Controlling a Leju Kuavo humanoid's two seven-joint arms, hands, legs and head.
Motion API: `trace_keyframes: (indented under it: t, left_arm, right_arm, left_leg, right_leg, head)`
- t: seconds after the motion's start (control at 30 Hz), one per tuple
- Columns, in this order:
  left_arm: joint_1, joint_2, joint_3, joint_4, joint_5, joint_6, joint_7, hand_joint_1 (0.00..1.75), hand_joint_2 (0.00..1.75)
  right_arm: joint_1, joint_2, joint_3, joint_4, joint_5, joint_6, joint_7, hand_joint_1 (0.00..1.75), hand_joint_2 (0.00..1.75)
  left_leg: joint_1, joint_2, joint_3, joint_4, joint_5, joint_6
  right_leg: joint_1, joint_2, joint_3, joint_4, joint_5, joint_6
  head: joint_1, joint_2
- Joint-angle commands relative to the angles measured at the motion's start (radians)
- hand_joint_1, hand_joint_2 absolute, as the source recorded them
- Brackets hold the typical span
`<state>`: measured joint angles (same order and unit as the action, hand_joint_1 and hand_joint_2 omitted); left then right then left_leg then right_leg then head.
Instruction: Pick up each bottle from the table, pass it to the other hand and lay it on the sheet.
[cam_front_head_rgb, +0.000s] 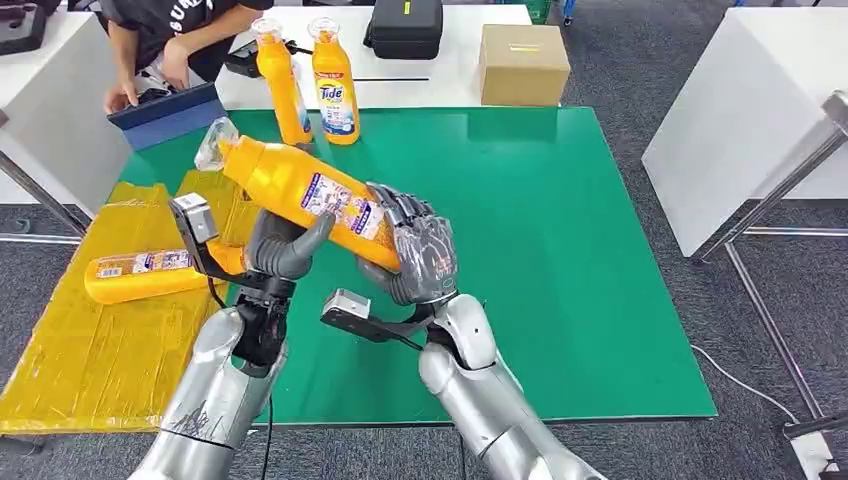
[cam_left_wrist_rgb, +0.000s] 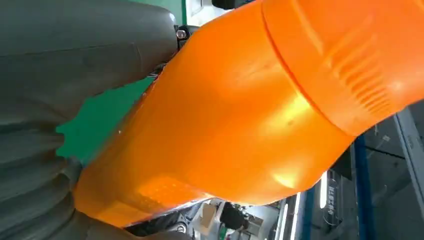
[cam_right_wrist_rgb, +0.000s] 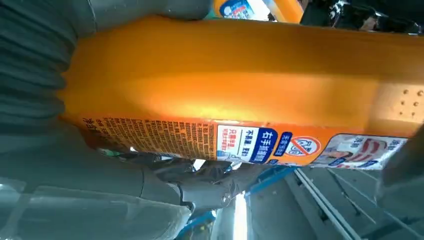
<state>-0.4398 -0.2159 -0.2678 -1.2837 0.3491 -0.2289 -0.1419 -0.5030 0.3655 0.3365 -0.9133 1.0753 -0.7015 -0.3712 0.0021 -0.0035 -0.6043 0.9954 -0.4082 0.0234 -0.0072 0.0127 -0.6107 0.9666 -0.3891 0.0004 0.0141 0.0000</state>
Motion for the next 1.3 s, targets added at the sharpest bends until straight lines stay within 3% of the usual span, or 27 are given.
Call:
trace_keyframes:
  t: [0.03,0.27,0.5,0.77,1.07,1.3]
  left_arm:
    - [-0.077,0.022,-0.070,0.027,0.050,0.006,0.017,0.00,1.75]
    - [-0.104,0.024,-0.076,0.046,0.111,0.009,0.012,0.00,1.75]
    - [-0.115,0.020,-0.074,0.071,0.145,0.000,0.013,0.00,1.75]
    - [-0.150,0.025,-0.080,0.118,0.207,0.000,-0.009,0.00,1.75]
    - [-0.152,0.022,-0.080,0.119,0.209,-0.001,-0.009,0.00,1.75]
    - [-0.157,0.015,-0.074,0.107,0.213,0.002,-0.019,0.00,1.75]
  right_arm:
    - [-0.059,-0.016,0.051,0.098,0.060,0.003,0.024,1.75,1.75]
    - [-0.042,-0.016,0.076,0.095,0.145,0.003,0.072,1.75,1.75]
    - [-0.033,-0.016,0.104,0.114,0.127,0.003,0.065,1.75,1.75]
    - [-0.080,-0.016,0.313,0.235,-0.158,0.003,0.022,1.75,1.75]
    - [-0.071,-0.016,0.346,0.233,-0.180,0.003,0.017,1.75,1.75]
    - [-0.084,-0.016,0.486,0.259,-0.276,0.003,0.049,1.73,1.75]
  left_leg:
    - [0.000,-0.002,0.002,0.001,-0.001,-0.002]
    - [0.000,-0.002,0.002,0.000,-0.001,-0.001]
    - [0.001,-0.003,0.004,0.000,-0.002,-0.002]
    - [0.000,-0.001,0.003,0.000,-0.001,-0.002]
    - [0.001,-0.003,0.007,0.000,-0.003,-0.003]
    - [0.001,-0.002,0.004,0.000,-0.002,-0.002]
  right_leg:
    - [0.000,-0.003,0.003,0.000,-0.002,0.000]
    - [0.000,-0.002,0.002,0.000,-0.001,0.000]
    - [0.001,-0.004,0.005,0.000,-0.002,-0.001]
    - [0.000,-0.002,0.003,0.000,-0.002,-0.001]
    - [0.001,-0.005,0.008,0.000,-0.004,-0.001]
    - [0.001,-0.003,0.005,0.000,-0.003,-0.001]
  head:
    - [0.000,0.000]
    - [0.000,0.000]
    - [0.000,0.000]
    - [-0.001,0.000]
    - [0.000,0.000]
    - [0.000,0.000]
